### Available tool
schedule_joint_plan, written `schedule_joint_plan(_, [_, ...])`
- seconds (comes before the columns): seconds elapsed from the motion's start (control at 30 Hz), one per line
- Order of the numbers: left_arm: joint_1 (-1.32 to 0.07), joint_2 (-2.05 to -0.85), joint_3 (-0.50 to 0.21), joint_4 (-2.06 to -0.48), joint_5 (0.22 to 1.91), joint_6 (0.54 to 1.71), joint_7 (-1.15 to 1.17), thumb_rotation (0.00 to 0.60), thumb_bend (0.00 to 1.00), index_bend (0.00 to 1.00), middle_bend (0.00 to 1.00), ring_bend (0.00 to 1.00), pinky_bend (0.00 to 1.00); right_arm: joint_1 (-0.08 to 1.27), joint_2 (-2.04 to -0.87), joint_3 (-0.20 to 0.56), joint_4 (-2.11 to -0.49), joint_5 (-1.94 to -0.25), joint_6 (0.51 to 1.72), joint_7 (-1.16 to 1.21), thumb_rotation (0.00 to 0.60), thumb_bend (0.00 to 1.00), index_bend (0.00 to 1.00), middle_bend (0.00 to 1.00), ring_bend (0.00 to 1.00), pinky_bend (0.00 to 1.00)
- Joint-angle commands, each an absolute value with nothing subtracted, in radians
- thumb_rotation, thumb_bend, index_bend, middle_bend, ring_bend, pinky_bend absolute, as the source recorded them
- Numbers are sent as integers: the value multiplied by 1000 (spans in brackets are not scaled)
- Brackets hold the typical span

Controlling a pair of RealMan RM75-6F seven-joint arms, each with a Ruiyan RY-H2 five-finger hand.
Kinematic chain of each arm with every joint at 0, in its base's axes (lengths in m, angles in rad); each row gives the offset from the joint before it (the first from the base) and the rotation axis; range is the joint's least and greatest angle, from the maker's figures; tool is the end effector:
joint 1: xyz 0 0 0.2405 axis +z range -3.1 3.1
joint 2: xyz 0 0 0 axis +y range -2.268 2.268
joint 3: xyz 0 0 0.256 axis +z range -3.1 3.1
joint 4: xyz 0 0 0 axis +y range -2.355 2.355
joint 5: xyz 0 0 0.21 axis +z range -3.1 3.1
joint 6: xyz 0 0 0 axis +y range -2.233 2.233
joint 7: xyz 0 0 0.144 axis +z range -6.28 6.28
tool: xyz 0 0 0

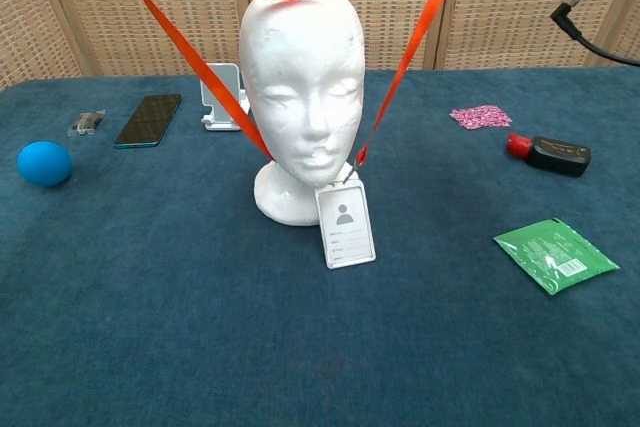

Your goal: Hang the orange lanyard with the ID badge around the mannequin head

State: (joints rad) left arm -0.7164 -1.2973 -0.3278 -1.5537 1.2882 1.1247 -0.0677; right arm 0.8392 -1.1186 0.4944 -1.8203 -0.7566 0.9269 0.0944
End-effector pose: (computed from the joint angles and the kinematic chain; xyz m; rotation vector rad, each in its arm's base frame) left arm -0.1248 0.3812 0.1119 -1.5952 -0.8926 -1.4020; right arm -0.0663 -0.3967 0.1458 1.4173 -1.4016 1.4667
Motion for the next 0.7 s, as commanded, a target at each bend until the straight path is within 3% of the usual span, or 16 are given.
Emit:
schedule_joint_plan(0.03, [-754, -1302, -363, -1533, 1209, 1069, -27, 600, 465, 679, 0, 0, 0, 888, -1147, 507, -1751, -681, 918, 62, 600, 670, 736, 0, 0, 0])
schedule_joint_plan(0.7, [-884, -1420, -400, -1293, 1042, 910, -18, 600, 466, 653, 0, 0, 0, 1028, -1336, 498, -1360, -523, 799, 34, 600, 672, 734, 0, 0, 0])
